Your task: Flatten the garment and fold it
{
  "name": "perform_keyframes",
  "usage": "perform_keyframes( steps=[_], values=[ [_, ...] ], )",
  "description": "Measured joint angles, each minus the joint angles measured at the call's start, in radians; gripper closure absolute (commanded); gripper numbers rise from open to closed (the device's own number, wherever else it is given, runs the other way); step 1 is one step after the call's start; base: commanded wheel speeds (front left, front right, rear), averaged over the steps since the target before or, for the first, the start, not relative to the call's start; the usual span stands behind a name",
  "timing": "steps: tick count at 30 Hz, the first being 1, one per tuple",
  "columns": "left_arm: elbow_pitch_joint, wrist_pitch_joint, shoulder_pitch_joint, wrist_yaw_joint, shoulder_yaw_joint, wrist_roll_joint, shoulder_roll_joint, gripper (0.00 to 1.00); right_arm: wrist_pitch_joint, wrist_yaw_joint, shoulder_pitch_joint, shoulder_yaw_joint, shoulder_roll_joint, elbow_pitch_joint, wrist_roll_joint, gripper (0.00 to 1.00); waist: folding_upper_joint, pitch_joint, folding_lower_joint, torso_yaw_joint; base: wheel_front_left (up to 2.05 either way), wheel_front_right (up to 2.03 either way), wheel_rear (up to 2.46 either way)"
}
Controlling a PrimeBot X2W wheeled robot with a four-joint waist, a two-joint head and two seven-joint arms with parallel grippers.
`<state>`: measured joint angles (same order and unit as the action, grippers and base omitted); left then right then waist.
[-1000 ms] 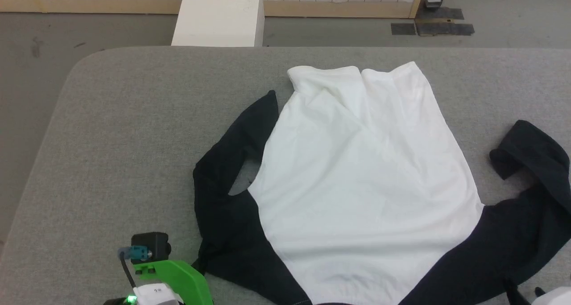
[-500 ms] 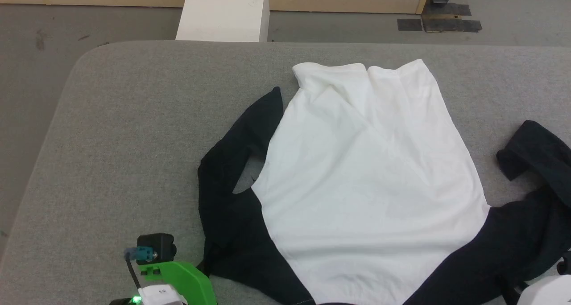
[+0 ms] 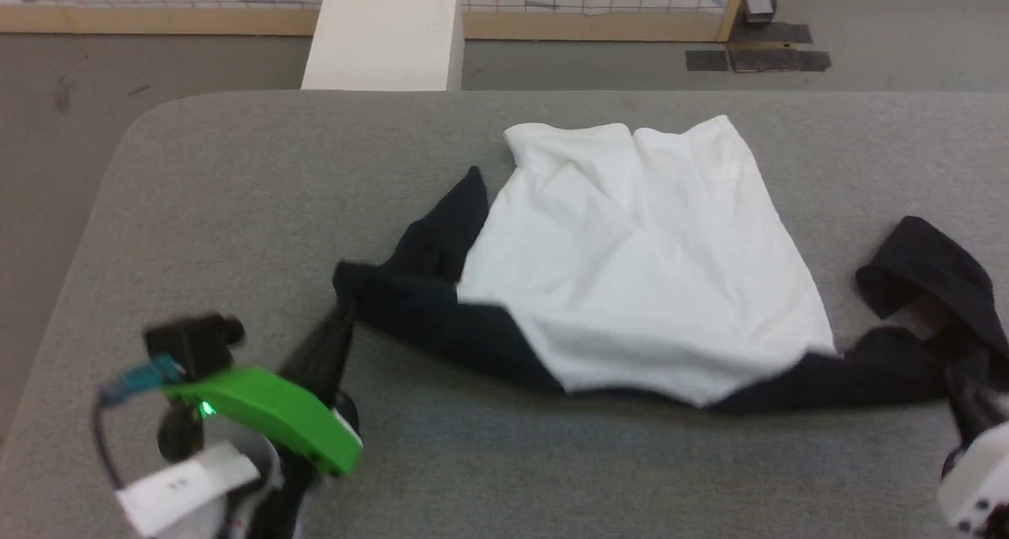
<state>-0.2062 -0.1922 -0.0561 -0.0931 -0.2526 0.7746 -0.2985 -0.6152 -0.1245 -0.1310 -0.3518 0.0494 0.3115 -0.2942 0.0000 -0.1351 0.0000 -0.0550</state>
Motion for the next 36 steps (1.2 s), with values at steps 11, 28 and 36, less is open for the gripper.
perform_keyframes(
  steps=[11,28,36],
  values=[
    [-0.036,-0.163,-0.434,0.011,0.095,0.153,-0.019,1.0,-0.189,0.0,0.503,0.167,0.173,0.057,0.105,1.0,0.0,-0.051,0.0,0.035,0.0,0.0,0.0],
    [0.466,0.007,-1.244,-0.028,0.152,-0.03,-0.064,1.0,0.053,-0.008,1.464,0.254,0.194,-0.533,0.331,1.0,0.0,-0.345,0.0002,0.089,0.0,0.0,0.0],
    [0.56,0.222,-1.403,0.014,0.165,-0.075,-0.036,1.0,0.318,-0.008,1.696,0.188,0.163,-0.646,0.451,1.0,0.0,-0.454,0.0003,0.105,0.0,0.0,0.0]
  ],
)
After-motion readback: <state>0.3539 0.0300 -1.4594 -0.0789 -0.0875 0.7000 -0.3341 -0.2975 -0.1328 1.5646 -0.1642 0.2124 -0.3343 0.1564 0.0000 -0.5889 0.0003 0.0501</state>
